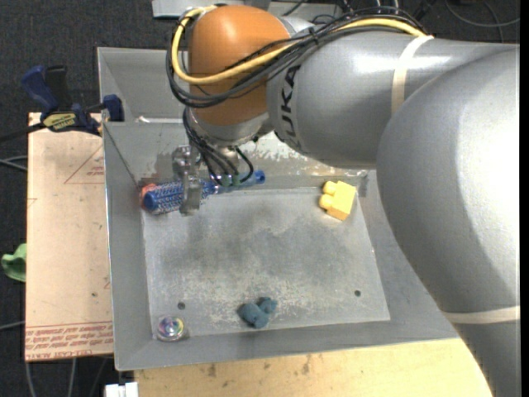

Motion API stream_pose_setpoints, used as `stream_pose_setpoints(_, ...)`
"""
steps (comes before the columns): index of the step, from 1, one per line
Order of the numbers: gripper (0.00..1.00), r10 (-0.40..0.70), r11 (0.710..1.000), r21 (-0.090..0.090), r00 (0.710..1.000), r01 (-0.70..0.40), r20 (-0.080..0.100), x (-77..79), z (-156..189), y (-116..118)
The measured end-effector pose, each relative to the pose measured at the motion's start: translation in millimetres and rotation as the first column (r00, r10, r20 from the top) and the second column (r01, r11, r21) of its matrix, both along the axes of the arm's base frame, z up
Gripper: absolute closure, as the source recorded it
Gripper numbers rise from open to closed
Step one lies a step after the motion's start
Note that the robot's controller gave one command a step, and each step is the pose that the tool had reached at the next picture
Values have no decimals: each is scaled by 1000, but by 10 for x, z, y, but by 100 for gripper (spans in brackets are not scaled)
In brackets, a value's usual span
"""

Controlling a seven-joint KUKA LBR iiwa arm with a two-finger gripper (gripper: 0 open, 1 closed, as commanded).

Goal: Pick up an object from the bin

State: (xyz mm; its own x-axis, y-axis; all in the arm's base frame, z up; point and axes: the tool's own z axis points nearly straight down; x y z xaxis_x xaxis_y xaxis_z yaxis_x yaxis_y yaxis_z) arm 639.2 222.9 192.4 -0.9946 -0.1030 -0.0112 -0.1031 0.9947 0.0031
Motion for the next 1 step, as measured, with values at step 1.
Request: stream_pose_setpoints(1,100,192,981,-2,981,-192,0,72,1171,49)
